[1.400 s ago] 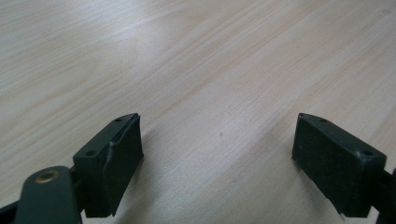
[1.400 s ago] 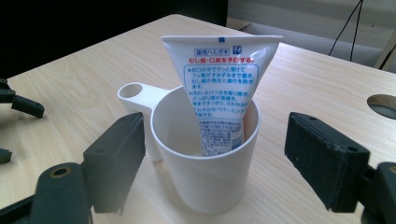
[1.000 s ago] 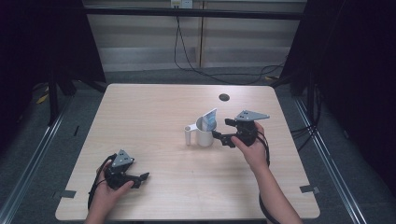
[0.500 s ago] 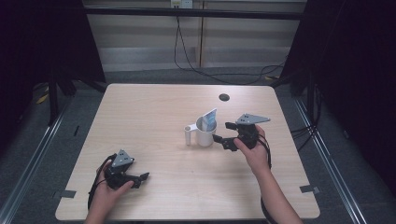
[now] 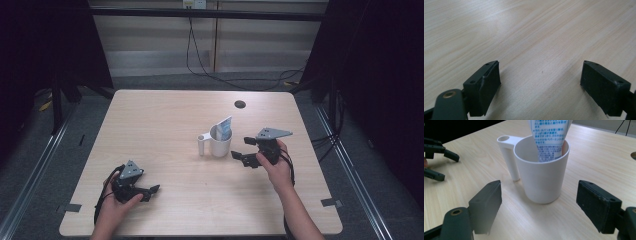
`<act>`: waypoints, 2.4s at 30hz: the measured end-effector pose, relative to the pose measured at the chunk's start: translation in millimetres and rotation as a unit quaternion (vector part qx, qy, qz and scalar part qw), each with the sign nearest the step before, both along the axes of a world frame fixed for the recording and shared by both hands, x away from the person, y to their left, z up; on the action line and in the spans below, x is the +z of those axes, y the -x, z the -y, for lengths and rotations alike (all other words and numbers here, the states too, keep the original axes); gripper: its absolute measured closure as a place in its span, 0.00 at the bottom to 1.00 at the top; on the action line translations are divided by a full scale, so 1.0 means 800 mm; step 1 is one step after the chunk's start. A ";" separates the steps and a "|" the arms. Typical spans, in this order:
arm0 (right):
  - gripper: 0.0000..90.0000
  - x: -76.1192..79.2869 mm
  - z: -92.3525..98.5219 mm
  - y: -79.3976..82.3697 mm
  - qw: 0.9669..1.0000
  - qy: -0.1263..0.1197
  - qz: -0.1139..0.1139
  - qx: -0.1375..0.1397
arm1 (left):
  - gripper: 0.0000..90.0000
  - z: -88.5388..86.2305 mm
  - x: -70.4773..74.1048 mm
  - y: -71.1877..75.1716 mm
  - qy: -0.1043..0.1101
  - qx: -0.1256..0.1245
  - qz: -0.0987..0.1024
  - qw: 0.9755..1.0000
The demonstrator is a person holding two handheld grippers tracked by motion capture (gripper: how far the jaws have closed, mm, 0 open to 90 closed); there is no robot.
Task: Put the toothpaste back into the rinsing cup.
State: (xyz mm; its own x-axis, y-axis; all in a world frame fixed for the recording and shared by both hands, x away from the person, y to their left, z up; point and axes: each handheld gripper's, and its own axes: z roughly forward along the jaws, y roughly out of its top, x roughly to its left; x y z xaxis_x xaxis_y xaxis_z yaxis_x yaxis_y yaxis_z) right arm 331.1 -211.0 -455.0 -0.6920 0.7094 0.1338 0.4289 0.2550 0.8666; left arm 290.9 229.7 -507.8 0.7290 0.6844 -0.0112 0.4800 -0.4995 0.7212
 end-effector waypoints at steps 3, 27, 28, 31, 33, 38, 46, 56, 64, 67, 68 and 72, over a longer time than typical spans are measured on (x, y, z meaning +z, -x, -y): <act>0.23 -0.002 0.001 0.003 1.000 0.009 -0.002 0.004 | 0.18 0.000 0.000 0.000 0.000 0.000 0.000 1.000; 0.23 -0.022 0.014 0.022 0.999 0.034 -0.020 0.023 | 0.18 0.000 0.000 0.000 0.000 0.000 0.000 1.000; 0.23 -0.023 0.015 0.023 0.999 0.034 -0.021 0.022 | 0.18 0.000 0.000 0.000 0.000 0.000 0.000 1.000; 0.23 -0.025 0.018 0.025 0.999 0.040 -0.023 0.021 | 0.18 0.000 0.000 0.000 0.000 0.000 0.000 1.000; 0.23 -0.027 0.020 0.027 0.999 0.037 -0.025 0.021 | 0.18 0.000 0.000 0.000 0.000 0.000 0.000 1.000; 0.23 -0.032 0.025 0.032 0.999 0.040 -0.030 0.017 | 0.18 0.000 0.000 0.000 0.000 0.000 0.000 1.000; 0.23 -0.044 0.032 0.039 0.998 0.045 -0.040 0.012 | 0.18 0.000 0.000 0.000 0.000 0.000 0.000 1.000; 0.23 -0.050 0.041 0.045 0.998 0.052 -0.047 0.006 | 0.18 0.000 0.000 0.000 0.000 0.000 0.000 1.000; 0.23 -0.060 0.047 0.050 0.997 0.056 -0.057 0.003 | 0.18 0.000 0.000 0.000 0.000 0.000 0.000 1.000; 0.23 -0.063 0.048 0.052 0.996 0.059 -0.060 0.003 | 0.18 0.000 0.000 0.000 0.000 0.000 0.000 1.000; 0.23 -0.064 0.049 0.053 0.996 0.059 -0.061 0.002 | 0.18 0.000 0.000 0.000 0.000 0.000 0.000 1.000; 0.23 -0.067 0.052 0.055 0.996 0.061 -0.063 0.000 | 0.18 0.000 0.000 0.000 0.000 0.000 0.000 1.000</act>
State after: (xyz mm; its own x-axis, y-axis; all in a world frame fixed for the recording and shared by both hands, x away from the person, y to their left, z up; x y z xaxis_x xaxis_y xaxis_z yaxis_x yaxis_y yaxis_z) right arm 287.2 -252.5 -508.7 -0.6750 0.7260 0.1315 0.5320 0.3555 0.7685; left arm 290.9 229.7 -507.9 0.7292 0.6842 -0.0113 0.4799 -0.4996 0.7212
